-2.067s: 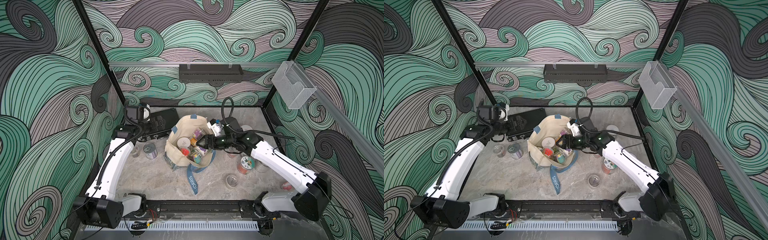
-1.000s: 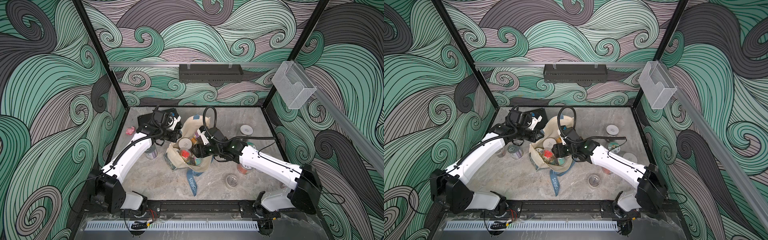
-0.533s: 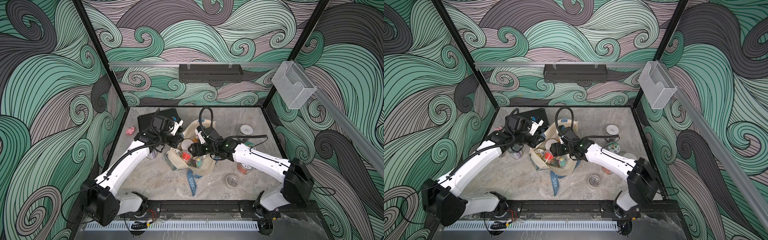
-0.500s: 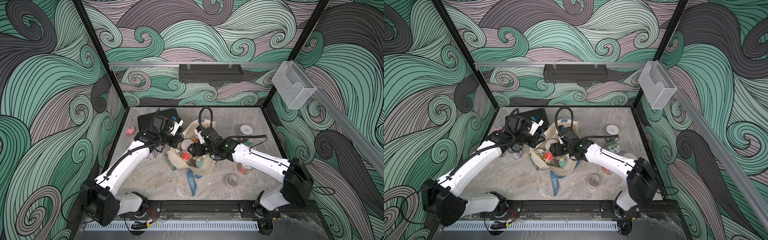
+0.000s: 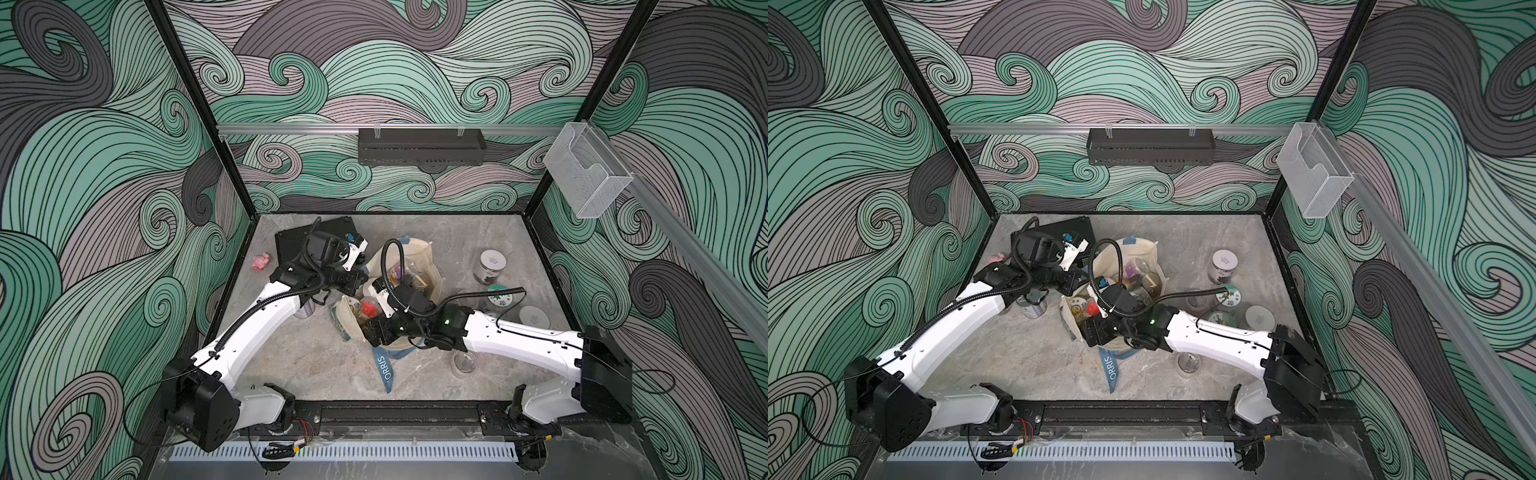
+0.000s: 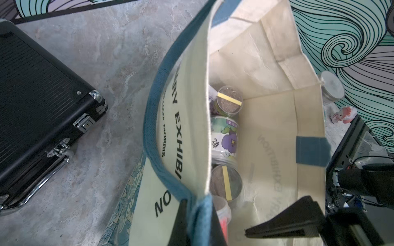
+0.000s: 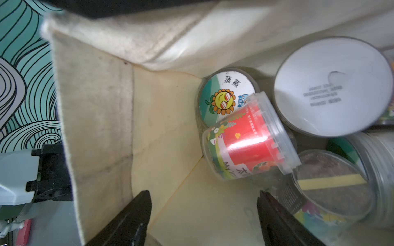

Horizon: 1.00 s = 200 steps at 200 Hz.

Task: Take out the seed jars from the canvas bag
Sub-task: Adjust the canvas bag at the center of the board.

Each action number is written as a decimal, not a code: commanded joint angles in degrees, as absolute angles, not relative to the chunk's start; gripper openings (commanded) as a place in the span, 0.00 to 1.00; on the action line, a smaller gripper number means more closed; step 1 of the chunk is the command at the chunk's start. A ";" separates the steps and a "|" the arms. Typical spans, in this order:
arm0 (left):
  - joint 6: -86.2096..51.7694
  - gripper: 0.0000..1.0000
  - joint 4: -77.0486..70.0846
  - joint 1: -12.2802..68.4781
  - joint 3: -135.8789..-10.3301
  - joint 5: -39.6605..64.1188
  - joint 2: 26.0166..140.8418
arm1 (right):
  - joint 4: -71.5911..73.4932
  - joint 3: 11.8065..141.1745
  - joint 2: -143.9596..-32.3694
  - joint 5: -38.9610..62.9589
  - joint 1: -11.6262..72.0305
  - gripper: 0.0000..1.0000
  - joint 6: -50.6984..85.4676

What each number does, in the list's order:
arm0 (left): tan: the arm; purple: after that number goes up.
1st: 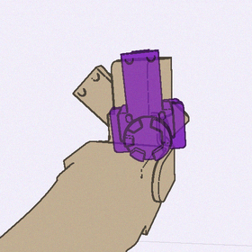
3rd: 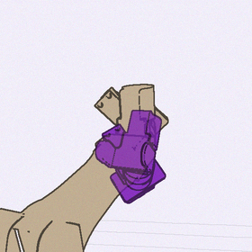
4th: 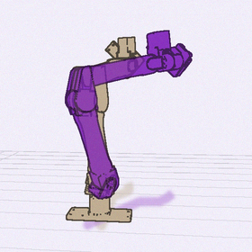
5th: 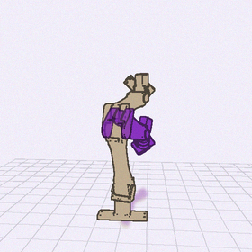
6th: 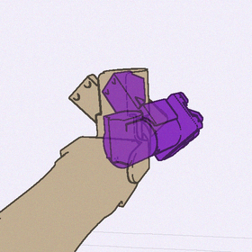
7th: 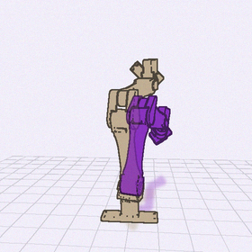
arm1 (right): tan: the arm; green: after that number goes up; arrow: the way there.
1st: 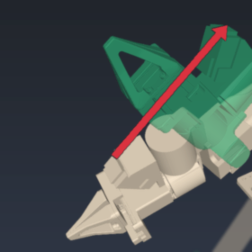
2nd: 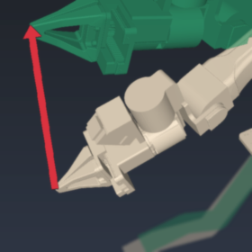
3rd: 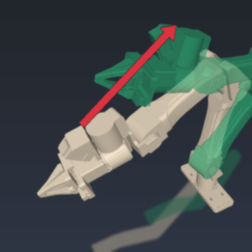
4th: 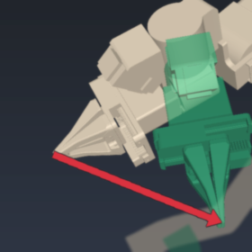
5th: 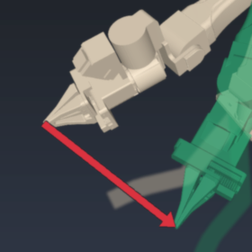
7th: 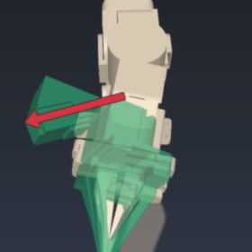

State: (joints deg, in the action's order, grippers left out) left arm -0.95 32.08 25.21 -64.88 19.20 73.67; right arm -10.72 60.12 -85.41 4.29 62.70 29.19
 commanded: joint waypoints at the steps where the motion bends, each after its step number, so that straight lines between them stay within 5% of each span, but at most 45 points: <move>1: -0.08 0.00 26.34 25.58 -70.79 17.16 74.22 | -9.51 62.54 -88.46 7.16 63.33 0.83 29.01; 95: 0.26 0.00 21.58 26.20 -66.58 19.34 71.50 | -7.31 57.08 -78.71 -0.45 59.62 0.90 42.56; 147: -0.16 0.00 21.17 26.21 -65.75 19.21 72.15 | -8.20 60.42 -85.99 1.94 57.80 0.96 52.57; 200: -1.21 0.00 20.72 26.26 -65.65 19.14 72.68 | -14.26 63.93 -91.11 0.49 57.54 0.86 59.80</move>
State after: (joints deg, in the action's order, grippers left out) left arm -0.60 25.71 25.69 -64.66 17.54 73.71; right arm -10.87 61.41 -90.39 1.67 57.84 55.37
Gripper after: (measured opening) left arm 0.072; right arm 0.892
